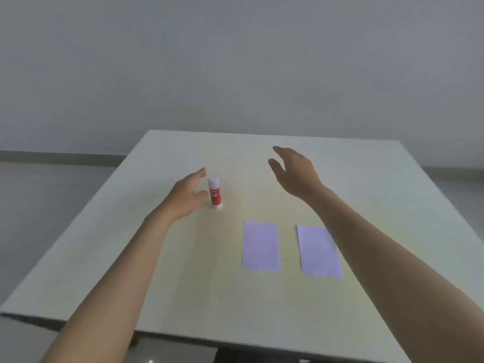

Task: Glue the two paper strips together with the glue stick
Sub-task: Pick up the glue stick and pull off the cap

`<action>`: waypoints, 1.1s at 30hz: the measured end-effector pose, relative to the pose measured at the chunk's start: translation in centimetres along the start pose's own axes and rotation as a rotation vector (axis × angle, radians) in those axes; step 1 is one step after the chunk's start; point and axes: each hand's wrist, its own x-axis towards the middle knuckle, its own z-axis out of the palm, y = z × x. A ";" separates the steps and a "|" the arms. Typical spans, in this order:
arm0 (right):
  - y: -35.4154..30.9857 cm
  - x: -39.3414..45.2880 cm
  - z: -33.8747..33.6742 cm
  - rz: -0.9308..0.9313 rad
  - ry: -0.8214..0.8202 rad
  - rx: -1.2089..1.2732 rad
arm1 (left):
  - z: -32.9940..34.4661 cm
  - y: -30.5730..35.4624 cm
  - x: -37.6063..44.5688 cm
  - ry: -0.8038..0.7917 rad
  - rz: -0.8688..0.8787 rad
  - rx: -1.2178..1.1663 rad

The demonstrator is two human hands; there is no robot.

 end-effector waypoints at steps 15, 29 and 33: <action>-0.3 -3.1 0.6 -0.041 0.057 0.067 | 5.1 -0.1 -0.9 0.260 -0.068 -0.343; -3.0 -1.8 1.4 -0.065 0.109 0.227 | 4.0 1.5 -0.2 0.307 0.161 -0.299; -4.2 -1.6 0.5 -0.036 0.096 0.272 | 2.9 2.6 -0.3 0.288 0.252 -0.198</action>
